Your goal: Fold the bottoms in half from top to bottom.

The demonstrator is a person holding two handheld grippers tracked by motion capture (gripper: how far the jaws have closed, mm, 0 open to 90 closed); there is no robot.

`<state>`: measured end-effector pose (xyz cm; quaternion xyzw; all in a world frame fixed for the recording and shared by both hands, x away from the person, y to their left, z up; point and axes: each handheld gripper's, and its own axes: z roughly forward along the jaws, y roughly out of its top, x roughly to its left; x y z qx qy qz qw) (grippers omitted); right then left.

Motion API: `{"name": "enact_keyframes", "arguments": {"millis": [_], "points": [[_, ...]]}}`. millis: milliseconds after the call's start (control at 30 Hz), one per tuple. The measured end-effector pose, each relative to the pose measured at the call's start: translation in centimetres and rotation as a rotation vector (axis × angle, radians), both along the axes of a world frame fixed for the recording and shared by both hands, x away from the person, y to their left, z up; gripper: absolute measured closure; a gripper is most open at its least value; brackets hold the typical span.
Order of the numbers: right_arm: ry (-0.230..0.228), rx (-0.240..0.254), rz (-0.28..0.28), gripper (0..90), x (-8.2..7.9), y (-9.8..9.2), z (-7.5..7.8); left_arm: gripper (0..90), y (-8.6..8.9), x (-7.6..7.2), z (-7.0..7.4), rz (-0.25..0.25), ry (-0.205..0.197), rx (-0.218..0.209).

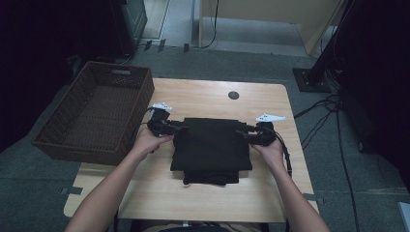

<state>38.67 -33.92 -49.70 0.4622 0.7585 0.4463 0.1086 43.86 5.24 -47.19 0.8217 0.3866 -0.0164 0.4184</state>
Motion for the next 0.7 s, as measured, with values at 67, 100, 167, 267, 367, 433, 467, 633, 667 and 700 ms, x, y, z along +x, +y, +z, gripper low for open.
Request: {"name": "enact_keyframes", "arguments": {"millis": [67, 100, 167, 267, 367, 433, 467, 633, 667, 700], "points": [[0.003, 0.002, -0.012, 36.3, 1.2, -0.3, -0.2, 39.8, -0.2, 1.2, 0.1, 0.0, 0.0, 0.005], [0.006, 0.005, -0.015, 35.0, 1.5, -0.4, -0.3, 39.1, -0.3, 1.6, 0.0, -0.002, -0.002, 0.005], [0.014, 0.015, -0.021, 33.3, 2.3, -0.5, -0.5, 38.0, -0.4, 2.0, -0.1, -0.003, -0.001, 0.017], [0.03, 0.022, -0.021, 30.1, 3.4, -0.3, -0.9, 36.8, -1.0, 3.1, -0.9, 0.019, -0.001, -0.002], [0.048, 0.016, -0.019, 28.9, 4.0, -0.1, -1.2, 36.5, -1.4, 3.4, -1.8, 0.023, 0.013, 0.006], [0.065, 0.008, -0.008, 29.0, 4.7, 0.3, -1.8, 36.0, -2.3, 3.5, -3.3, 0.002, 0.043, 0.063], [0.074, 0.006, -0.003, 29.1, 4.8, 0.4, -2.0, 35.3, -2.4, 3.4, -3.5, -0.009, 0.024, 0.051], [0.051, -0.005, 0.009, 30.4, 4.9, 1.2, -2.4, 37.9, -2.9, 3.2, -3.5, -0.027, -0.01, 0.085], [0.051, -0.005, 0.009, 30.4, 4.9, 1.2, -2.4, 40.5, -2.9, 3.2, -3.5, -0.027, -0.01, 0.085], [0.038, -0.013, 0.012, 31.8, 4.9, 1.3, -2.5, 40.5, -2.9, 3.2, -3.5, -0.031, -0.003, 0.081]]}}
